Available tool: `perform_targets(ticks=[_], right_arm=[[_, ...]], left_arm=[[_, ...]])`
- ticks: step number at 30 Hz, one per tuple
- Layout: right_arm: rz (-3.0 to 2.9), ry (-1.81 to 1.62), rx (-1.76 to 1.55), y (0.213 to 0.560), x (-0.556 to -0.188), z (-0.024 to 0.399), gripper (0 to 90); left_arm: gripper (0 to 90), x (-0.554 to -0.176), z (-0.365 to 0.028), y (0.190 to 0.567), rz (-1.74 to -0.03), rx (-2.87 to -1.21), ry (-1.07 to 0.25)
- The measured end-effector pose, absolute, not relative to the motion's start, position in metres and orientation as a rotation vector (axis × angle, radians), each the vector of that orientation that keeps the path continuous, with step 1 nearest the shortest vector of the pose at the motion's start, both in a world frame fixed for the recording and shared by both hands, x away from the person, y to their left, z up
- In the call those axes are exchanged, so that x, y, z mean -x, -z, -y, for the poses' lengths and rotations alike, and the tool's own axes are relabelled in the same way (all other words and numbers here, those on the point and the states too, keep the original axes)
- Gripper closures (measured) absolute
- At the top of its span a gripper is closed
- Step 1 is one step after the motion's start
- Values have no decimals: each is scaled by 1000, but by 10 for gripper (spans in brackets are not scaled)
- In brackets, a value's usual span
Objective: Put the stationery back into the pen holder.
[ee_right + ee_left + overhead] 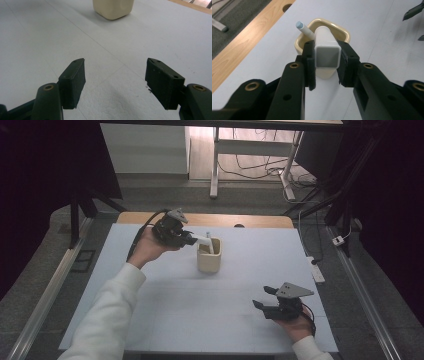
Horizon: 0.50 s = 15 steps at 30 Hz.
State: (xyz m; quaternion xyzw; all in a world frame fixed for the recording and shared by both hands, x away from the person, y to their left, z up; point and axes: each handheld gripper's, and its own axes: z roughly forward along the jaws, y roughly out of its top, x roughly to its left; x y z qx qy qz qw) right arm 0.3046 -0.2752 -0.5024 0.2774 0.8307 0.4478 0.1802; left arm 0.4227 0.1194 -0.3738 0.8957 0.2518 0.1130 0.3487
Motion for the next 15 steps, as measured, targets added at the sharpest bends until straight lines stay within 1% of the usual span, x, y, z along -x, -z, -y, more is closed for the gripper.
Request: perform_targets(ticks=[4,5,6,7,8,9,12,15], right_arm=[[-2353,-1265,-783,503,-304,275,322],[-2356,-1260,-780,503,-304,275,322],[-2355,-1264,-783,503,-304,275,321],[-2356,-1263,-781,503,-304,275,321],[-2356,-1261,-781,504,-304,275,321],[-2357,-1260,-783,504,-304,275,321],[-2348,-1251,-788,503,-304,276,321],[-2354,-1257,-787,504,-304,277,321]], left_arm=[[697,-428,-114,380,-647,-2309,-285],[678,-428,-113,382,-644,-2292,-294],[581,-429,-112,383,-648,-2276,-296],[441,-429,-111,384,-658,-2265,-297],[400,-429,-111,384,-664,-2256,-297],[425,-428,-112,384,-664,-2241,-296],[424,-423,-115,383,-658,-2185,-297],[415,-417,-117,384,-650,-2175,-317]])
